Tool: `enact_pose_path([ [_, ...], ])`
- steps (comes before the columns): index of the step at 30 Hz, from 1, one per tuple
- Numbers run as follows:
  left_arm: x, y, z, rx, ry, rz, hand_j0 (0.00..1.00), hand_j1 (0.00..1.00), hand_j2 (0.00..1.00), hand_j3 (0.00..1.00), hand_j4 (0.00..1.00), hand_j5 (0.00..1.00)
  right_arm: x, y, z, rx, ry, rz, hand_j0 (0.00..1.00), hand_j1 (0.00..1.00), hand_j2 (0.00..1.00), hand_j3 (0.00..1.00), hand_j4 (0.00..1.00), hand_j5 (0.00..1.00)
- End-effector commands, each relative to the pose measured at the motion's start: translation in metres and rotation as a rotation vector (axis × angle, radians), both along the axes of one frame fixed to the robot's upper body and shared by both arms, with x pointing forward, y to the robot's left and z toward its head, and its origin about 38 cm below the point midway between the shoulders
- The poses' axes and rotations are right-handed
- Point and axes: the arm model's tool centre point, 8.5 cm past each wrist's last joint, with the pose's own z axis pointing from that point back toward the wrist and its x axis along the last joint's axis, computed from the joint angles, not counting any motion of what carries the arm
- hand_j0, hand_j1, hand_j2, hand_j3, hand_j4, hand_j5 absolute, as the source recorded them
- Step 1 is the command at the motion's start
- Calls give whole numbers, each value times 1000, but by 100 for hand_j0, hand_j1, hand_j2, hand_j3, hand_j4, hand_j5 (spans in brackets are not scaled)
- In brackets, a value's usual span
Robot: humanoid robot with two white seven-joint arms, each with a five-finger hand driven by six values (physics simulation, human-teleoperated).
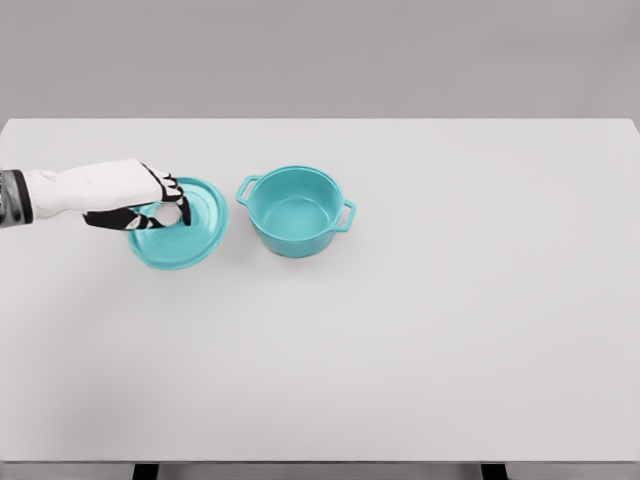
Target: Cover the pot with left arm
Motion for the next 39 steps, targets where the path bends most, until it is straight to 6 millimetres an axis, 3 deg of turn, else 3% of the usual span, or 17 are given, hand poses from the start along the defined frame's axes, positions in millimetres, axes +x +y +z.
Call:
enact_pose_path([
  [1,0,-6,-5,-3,15,-13,51,51,51,51,51,51,1,0,0,0,-2,1,100,100,100,100,100,100],
  [4,2,-16,-4,8,21,-40,51,51,51,51,51,51,0,0,0,0,0,1,100,100,100,100,100,100],
  [30,6,-13,10,11,-11,-35,51,51,51,51,51,51,0,0,0,0,0,1,100,100,100,100,100,100],
  [39,3,-26,20,26,-34,-82,50,50,50,50,50,50,0,0,0,0,-1,-1,100,100,100,100,100,100],
])
